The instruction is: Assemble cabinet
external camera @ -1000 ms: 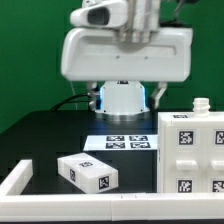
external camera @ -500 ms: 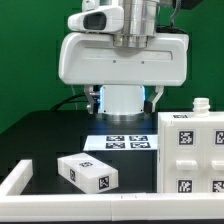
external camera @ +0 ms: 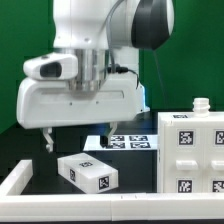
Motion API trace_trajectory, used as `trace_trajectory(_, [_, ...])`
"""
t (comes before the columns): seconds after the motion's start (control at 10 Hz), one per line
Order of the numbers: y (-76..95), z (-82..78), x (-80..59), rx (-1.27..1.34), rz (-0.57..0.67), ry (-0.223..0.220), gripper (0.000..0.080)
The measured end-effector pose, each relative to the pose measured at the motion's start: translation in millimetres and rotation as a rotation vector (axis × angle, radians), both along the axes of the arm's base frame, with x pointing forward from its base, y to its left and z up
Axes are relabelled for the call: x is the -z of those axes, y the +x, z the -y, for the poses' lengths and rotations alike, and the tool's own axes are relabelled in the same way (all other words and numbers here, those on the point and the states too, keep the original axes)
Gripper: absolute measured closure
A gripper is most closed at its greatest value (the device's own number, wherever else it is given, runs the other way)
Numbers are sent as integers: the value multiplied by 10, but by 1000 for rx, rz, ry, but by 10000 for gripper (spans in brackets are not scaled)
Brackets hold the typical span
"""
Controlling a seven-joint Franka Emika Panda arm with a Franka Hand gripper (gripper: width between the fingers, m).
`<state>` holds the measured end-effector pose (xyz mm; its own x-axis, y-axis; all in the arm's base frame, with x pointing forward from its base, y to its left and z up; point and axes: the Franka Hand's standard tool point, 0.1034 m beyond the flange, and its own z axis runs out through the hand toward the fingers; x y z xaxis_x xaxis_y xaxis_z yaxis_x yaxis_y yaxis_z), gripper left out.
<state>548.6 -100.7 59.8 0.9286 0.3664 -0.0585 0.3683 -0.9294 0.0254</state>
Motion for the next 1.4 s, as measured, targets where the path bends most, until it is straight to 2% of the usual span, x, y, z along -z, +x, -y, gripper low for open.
trace_trajectory(0.3, [-6, 36, 32, -3, 3, -5, 2])
trace_trajectory(0.5, [-79, 138, 285, -12, 15, -36, 2])
trace_trajectory(0.6, [-107, 114, 372, -17, 6, -38, 2])
trace_trajectory(0.8, [-118, 62, 466, -24, 1, -40, 2])
trace_trajectory(0.9, [-128, 61, 468, -23, -7, -36, 2])
trace_trajectory(1.0, [-129, 64, 468, -23, -8, -37, 88])
trace_trajectory(1.1, [-131, 64, 470, -23, -8, -37, 224])
trace_trajectory(1.4, [-132, 65, 469, -23, -8, -37, 247])
